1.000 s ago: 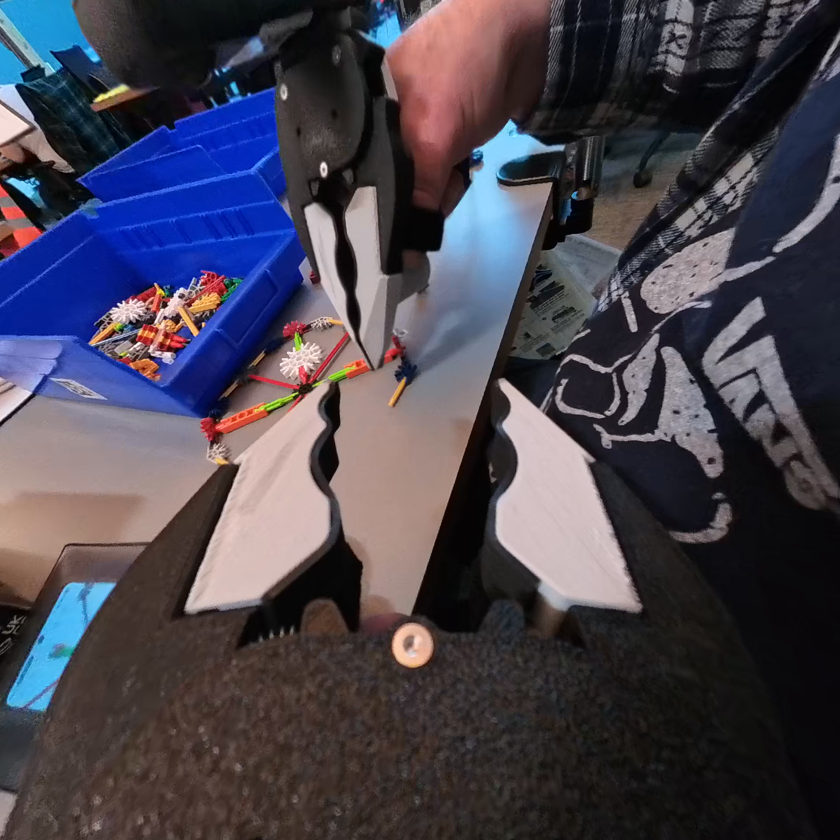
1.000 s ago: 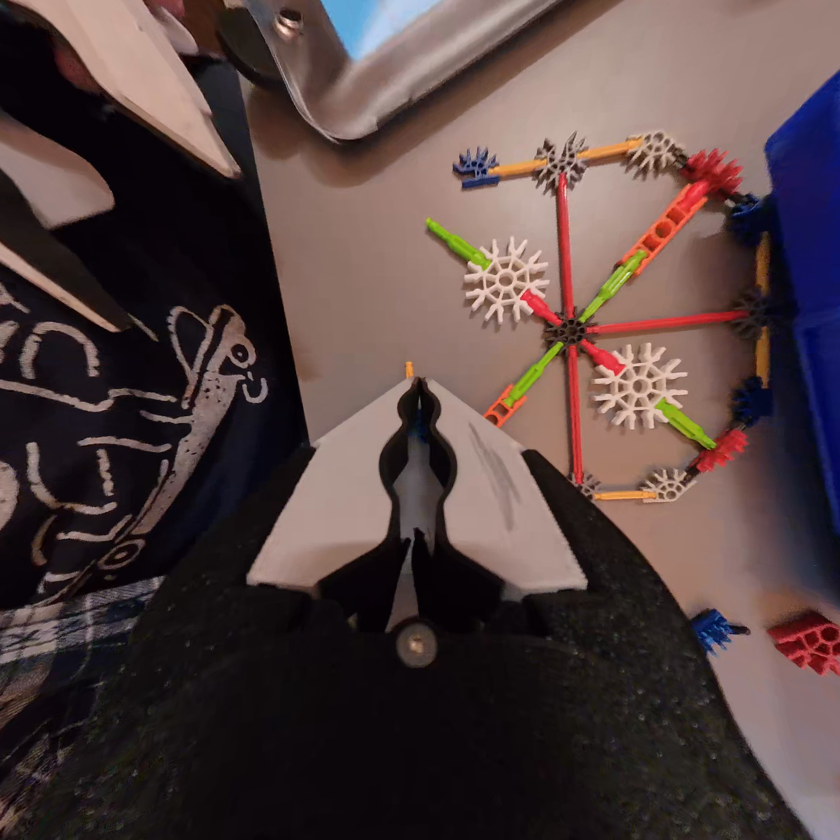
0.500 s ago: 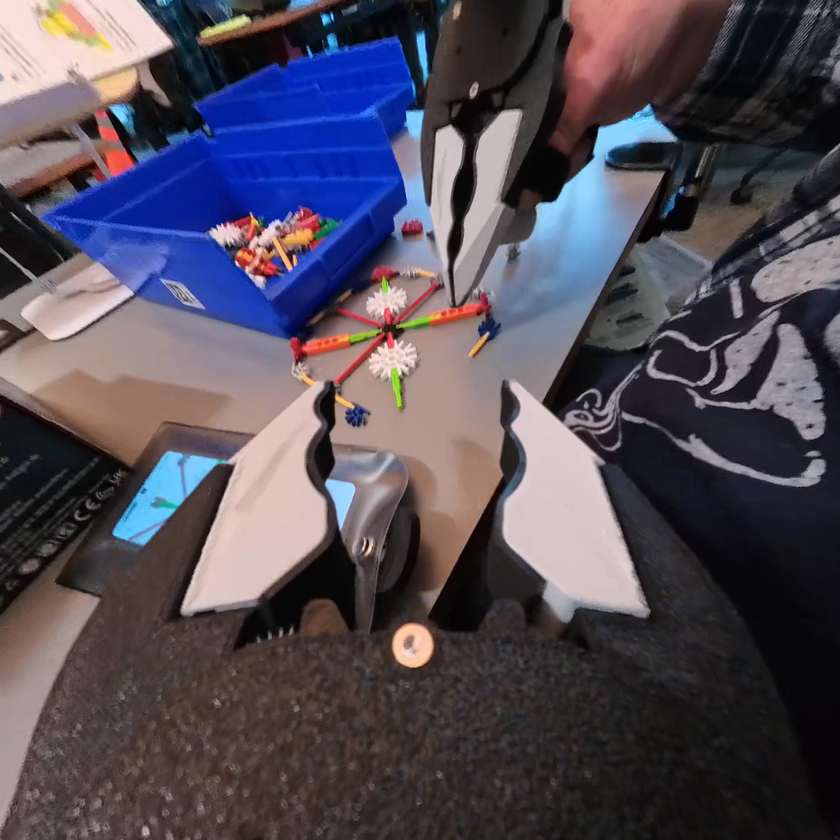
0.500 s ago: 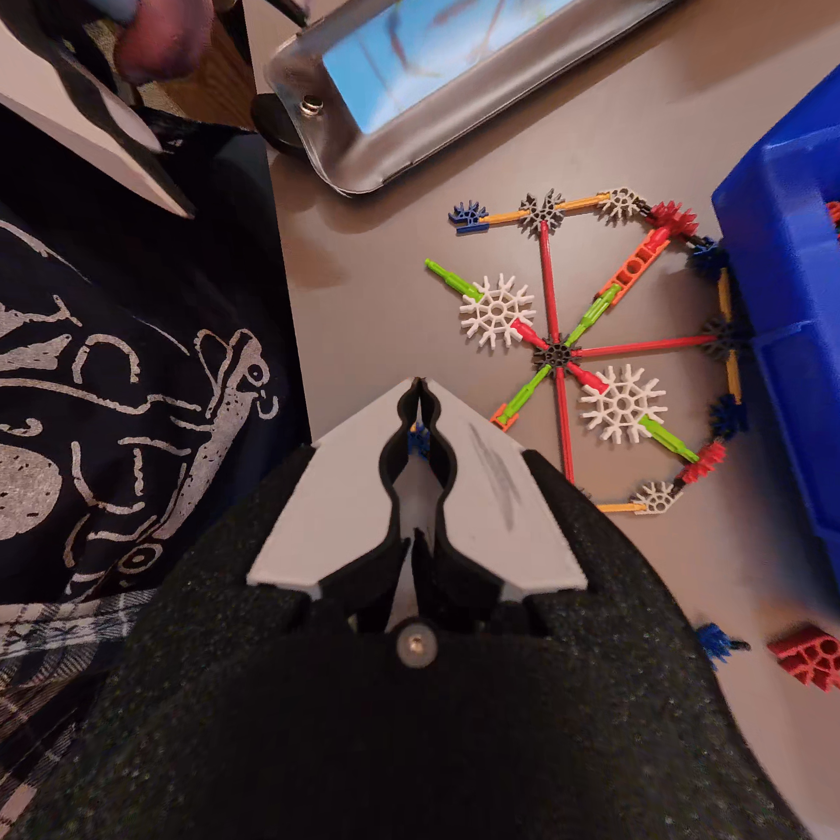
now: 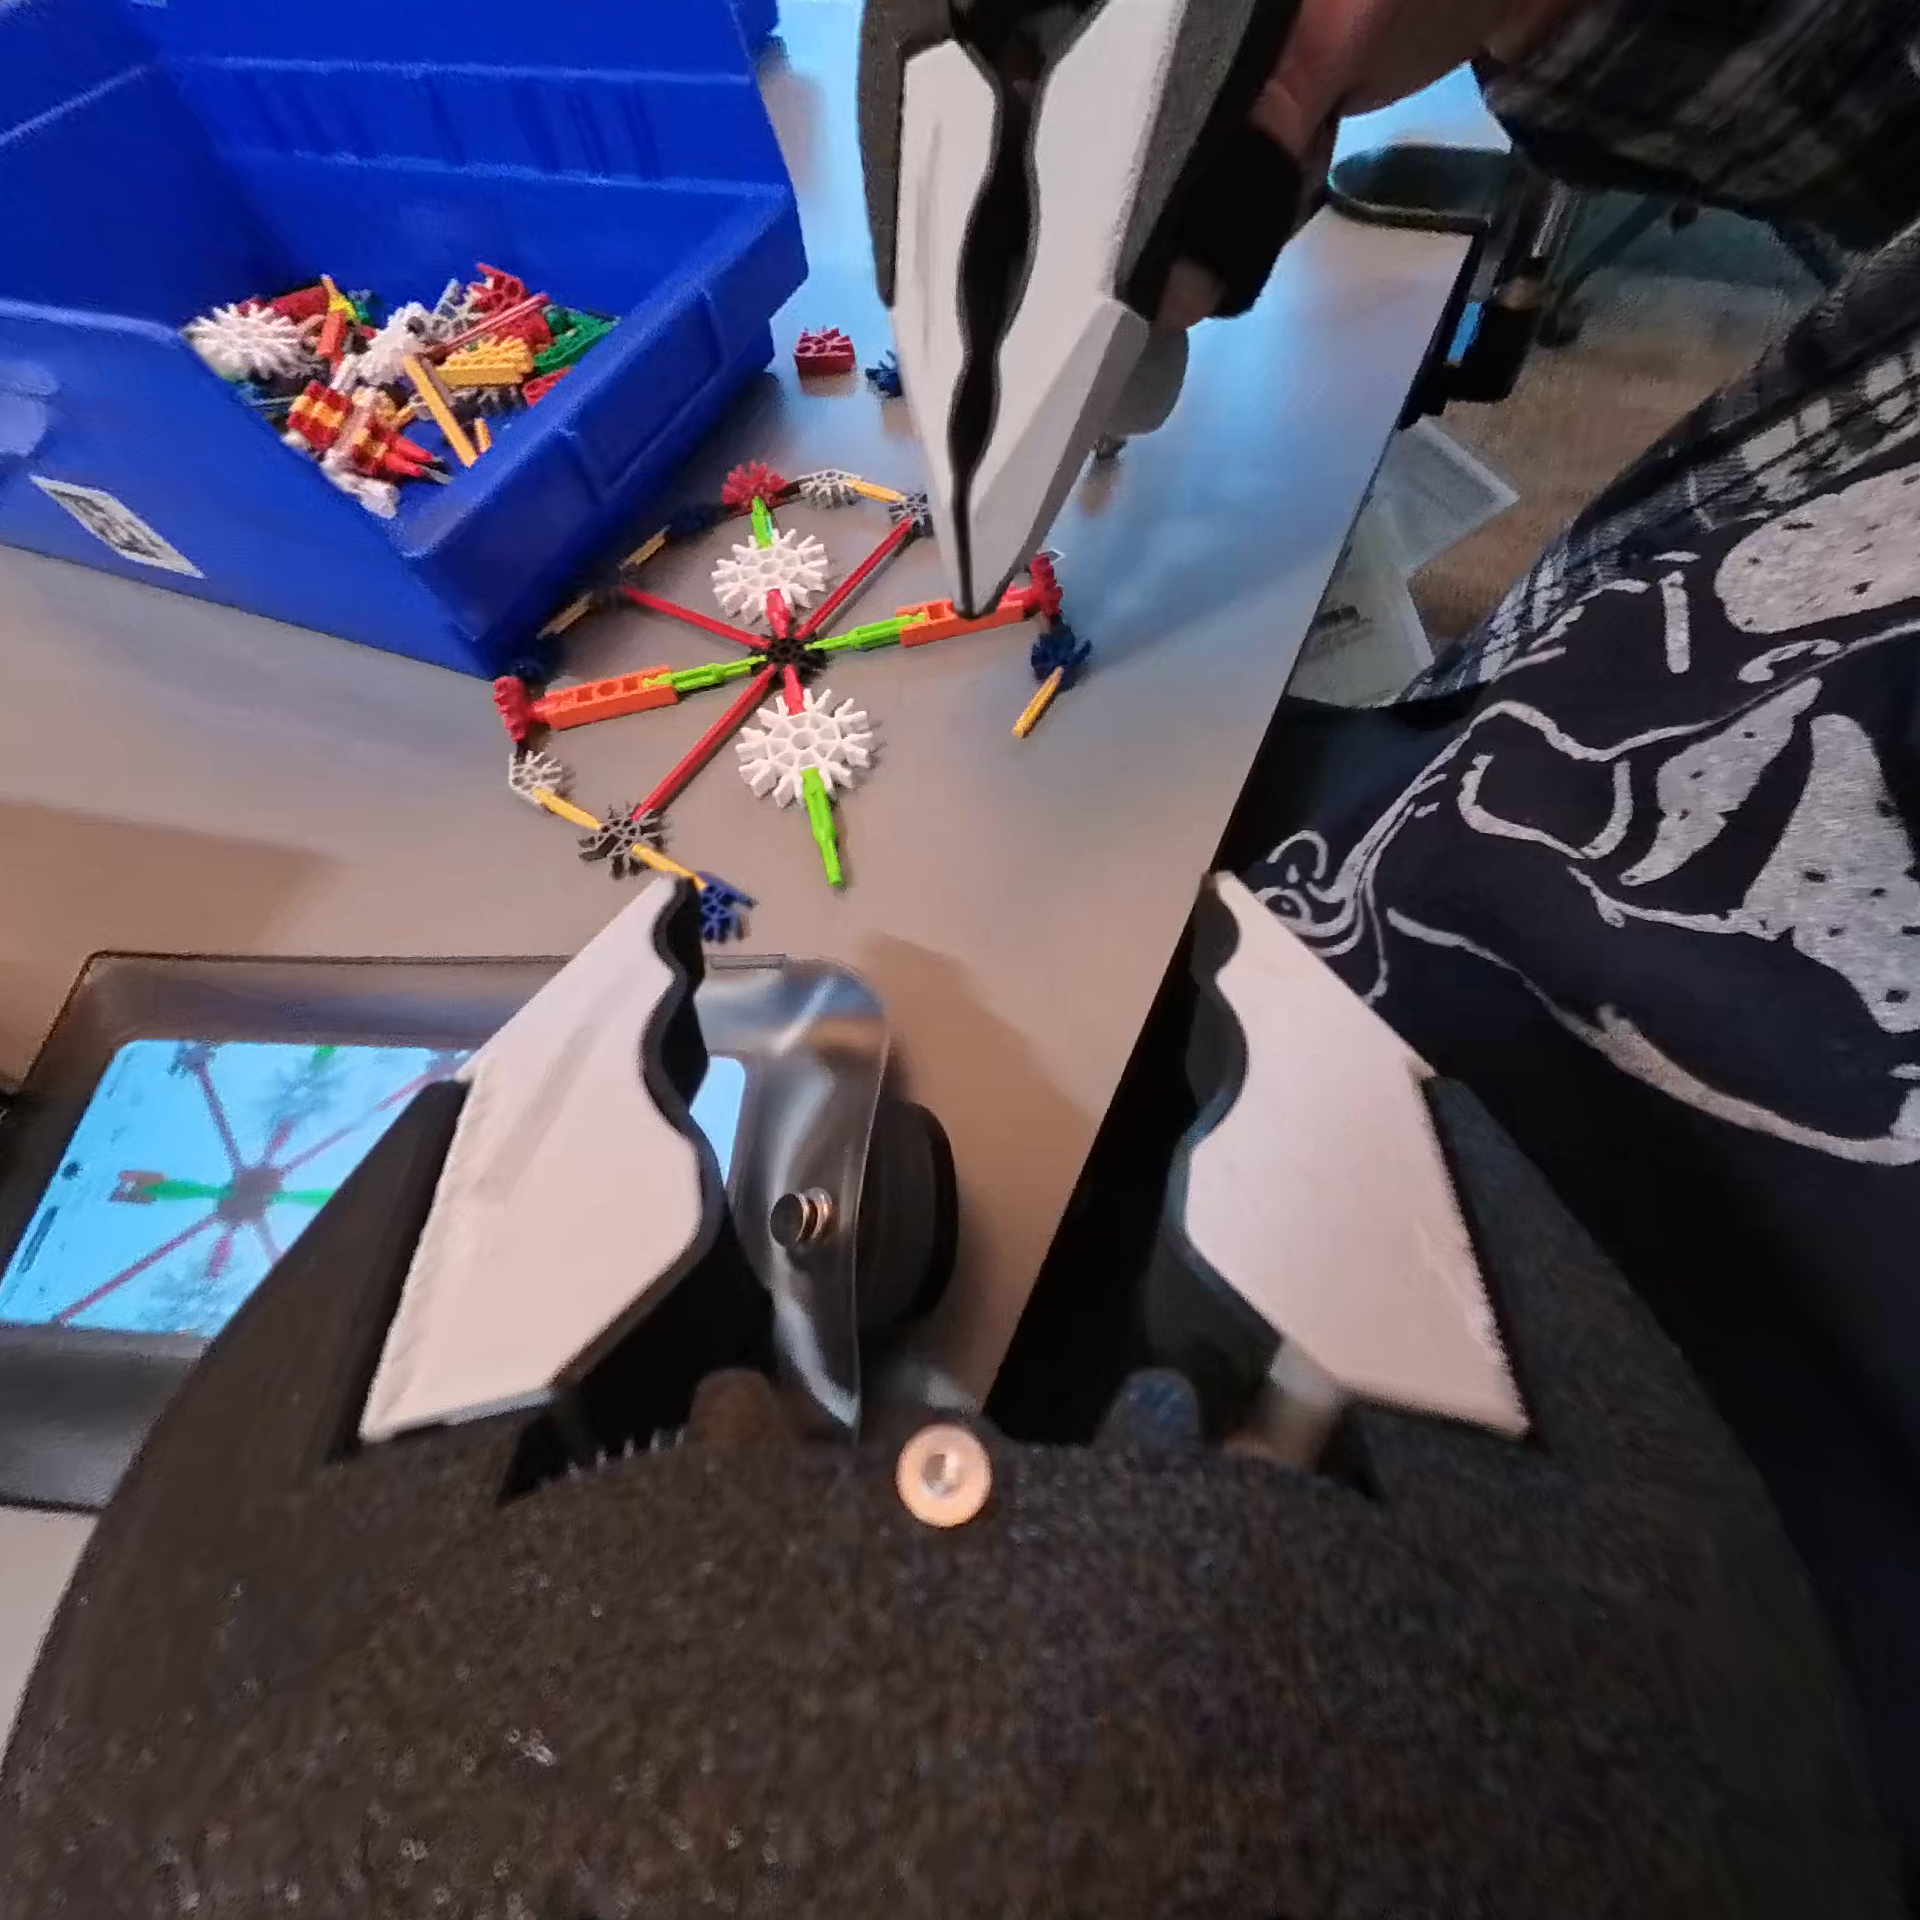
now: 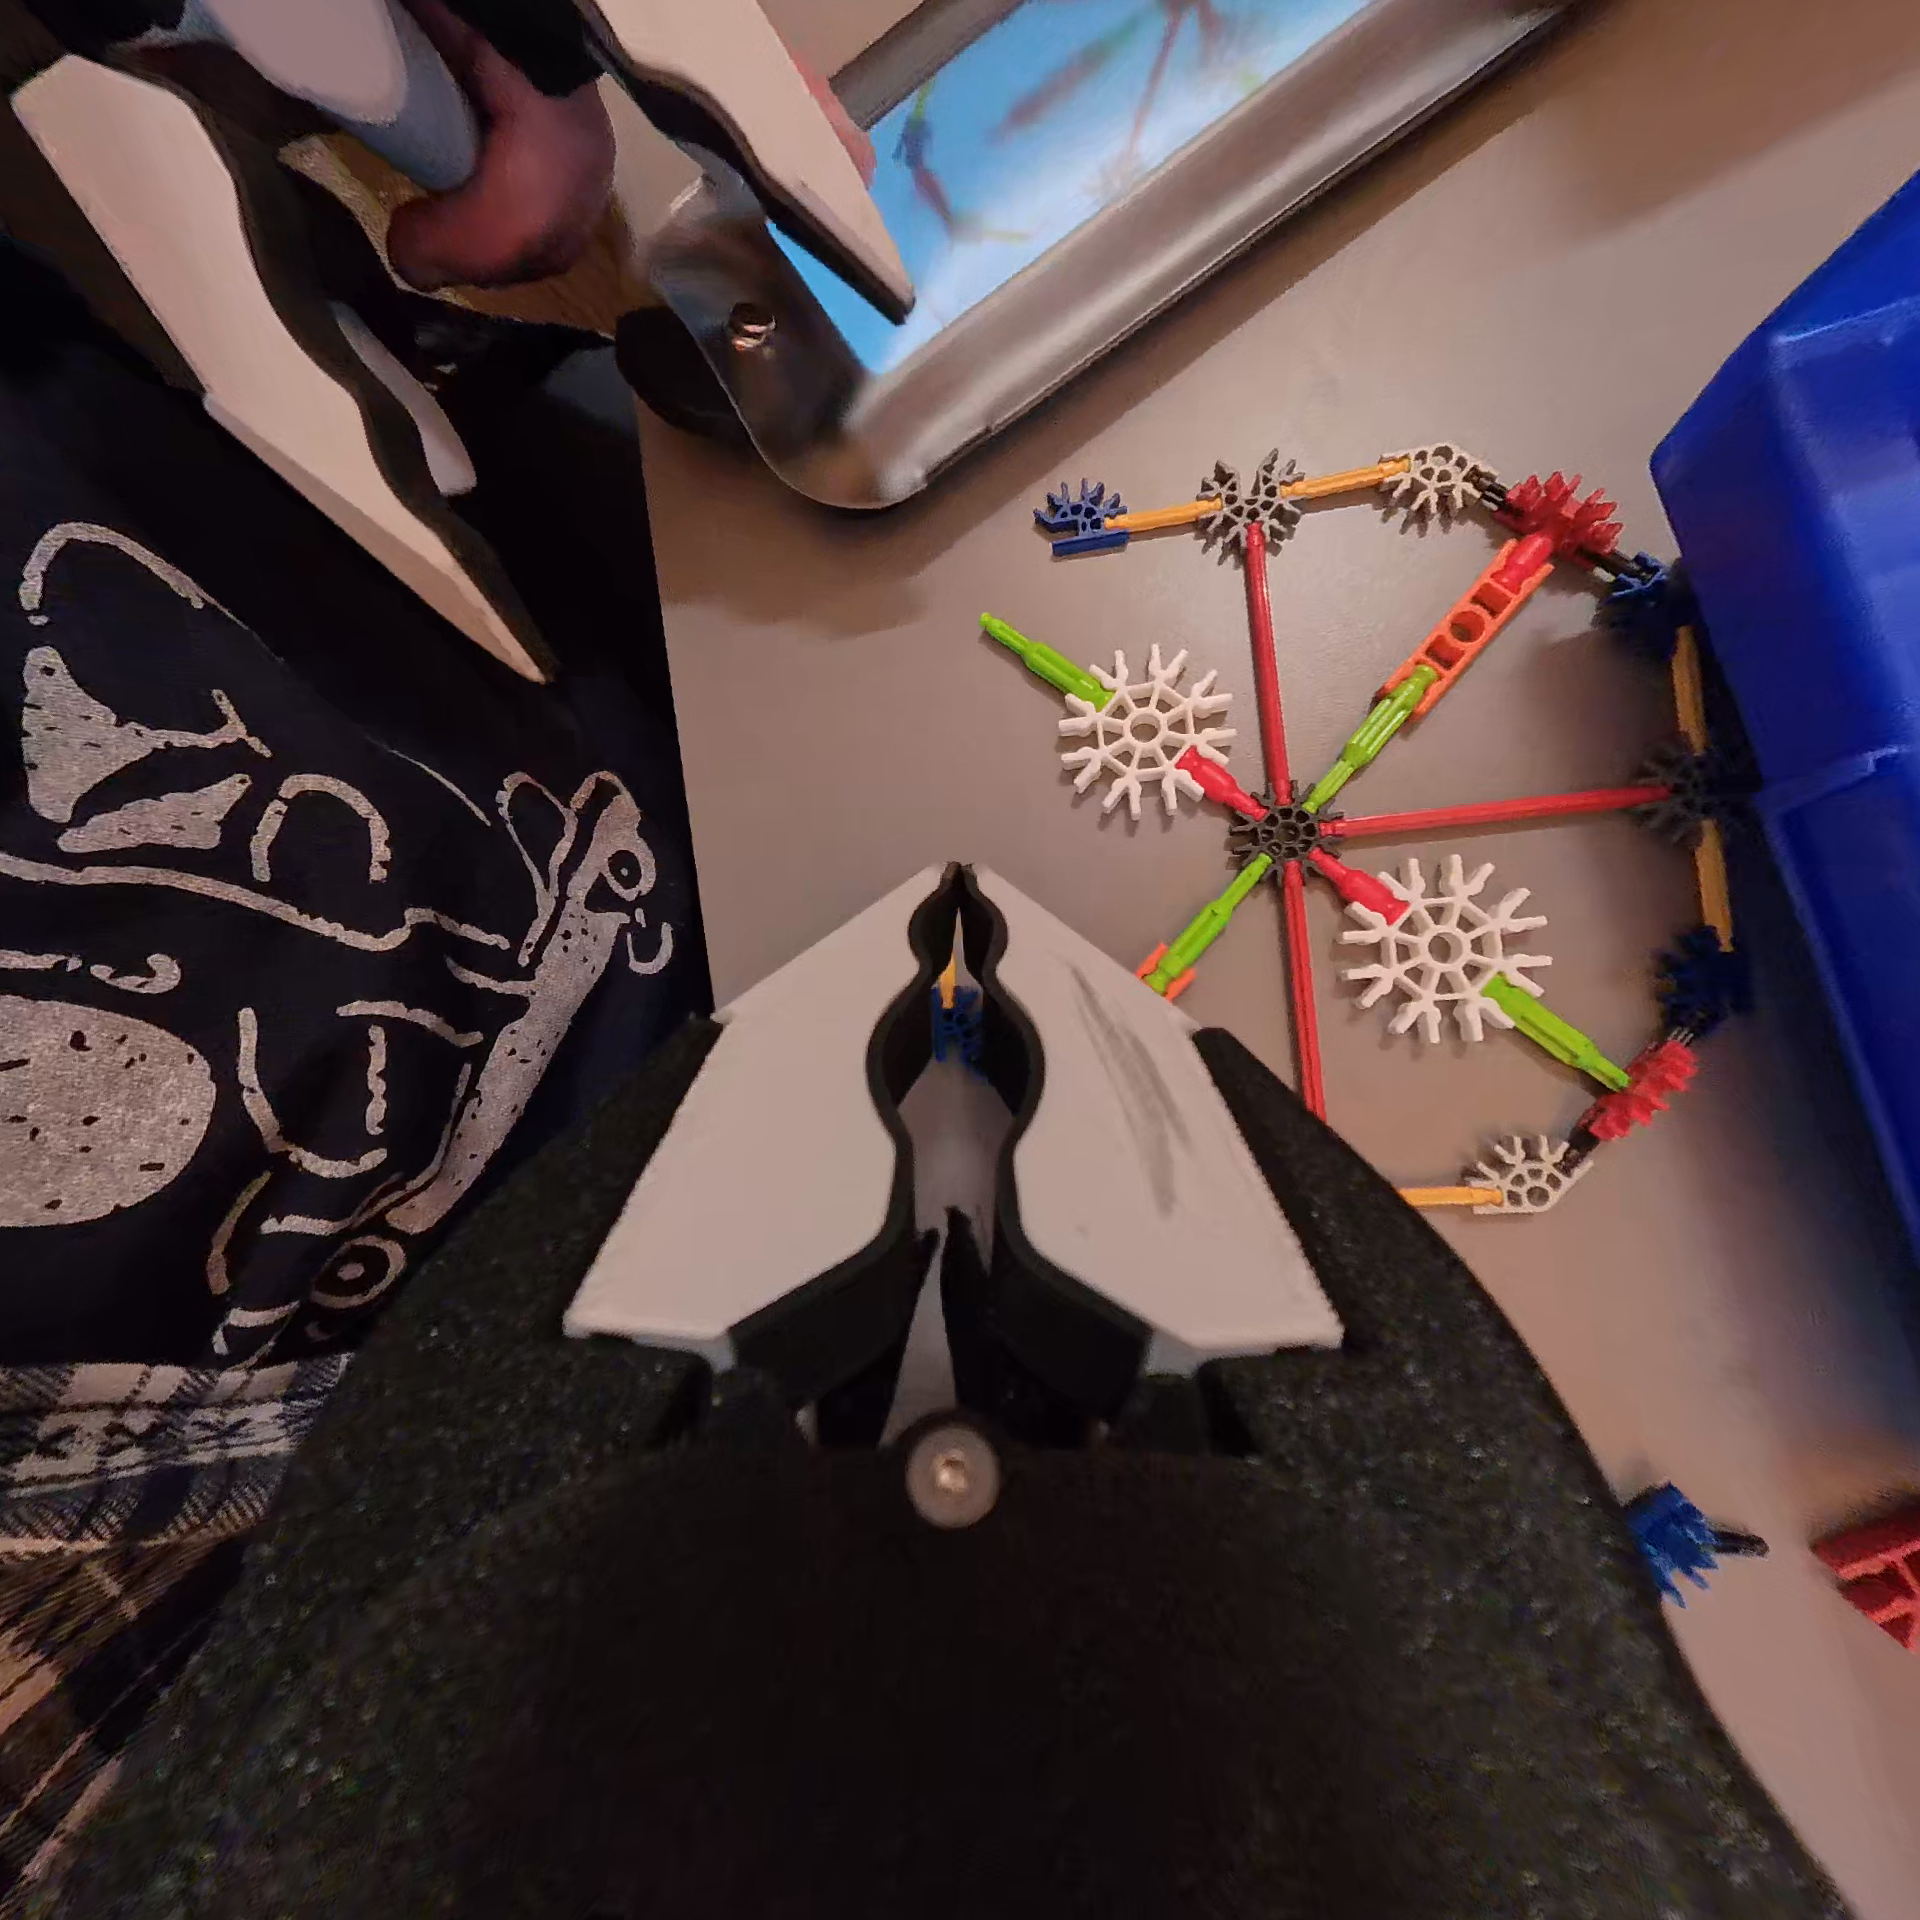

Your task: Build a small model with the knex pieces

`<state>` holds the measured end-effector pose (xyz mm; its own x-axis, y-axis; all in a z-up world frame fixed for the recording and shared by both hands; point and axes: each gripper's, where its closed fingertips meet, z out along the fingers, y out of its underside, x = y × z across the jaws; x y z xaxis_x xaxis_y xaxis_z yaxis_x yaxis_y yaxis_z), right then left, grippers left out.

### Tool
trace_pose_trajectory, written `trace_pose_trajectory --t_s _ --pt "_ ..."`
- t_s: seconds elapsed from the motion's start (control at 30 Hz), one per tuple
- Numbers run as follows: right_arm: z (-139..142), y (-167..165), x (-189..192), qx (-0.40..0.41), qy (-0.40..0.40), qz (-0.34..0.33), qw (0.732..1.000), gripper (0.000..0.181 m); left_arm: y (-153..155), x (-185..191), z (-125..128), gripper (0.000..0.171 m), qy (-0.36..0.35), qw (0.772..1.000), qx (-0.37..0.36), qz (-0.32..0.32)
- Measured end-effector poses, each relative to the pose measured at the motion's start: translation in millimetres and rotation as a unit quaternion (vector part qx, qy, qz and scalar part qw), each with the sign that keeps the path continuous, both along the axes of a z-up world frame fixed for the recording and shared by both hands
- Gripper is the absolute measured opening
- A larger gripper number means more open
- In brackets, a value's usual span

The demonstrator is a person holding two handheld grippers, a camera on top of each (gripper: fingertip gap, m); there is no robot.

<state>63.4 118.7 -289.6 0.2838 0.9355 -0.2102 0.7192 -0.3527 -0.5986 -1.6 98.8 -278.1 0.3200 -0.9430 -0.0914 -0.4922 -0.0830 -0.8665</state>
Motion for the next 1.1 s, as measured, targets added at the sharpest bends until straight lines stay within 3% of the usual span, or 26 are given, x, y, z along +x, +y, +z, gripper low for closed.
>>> trace_pose_trajectory --t_s 0.53,0.77,1.1 --pt "1.1 4.8 -3.1 -0.007 0.018 0.003 1.0 0.0 -4.2 30.0 -3.9 0.093 0.033 0.997 0.012 -0.064" --pt "10.5 8.8 2.8 0.003 0.029 -0.006 1.0 0.0 -3.6 23.5 6.6 0.092 0.022 0.998 0.036 -0.053" --pt "12.2 9.9 2.7 0.004 0.03 -0.007 1.0 0.0 4.3 1.6 -12.7 0.094 0.058 0.997 0.021 -0.037"
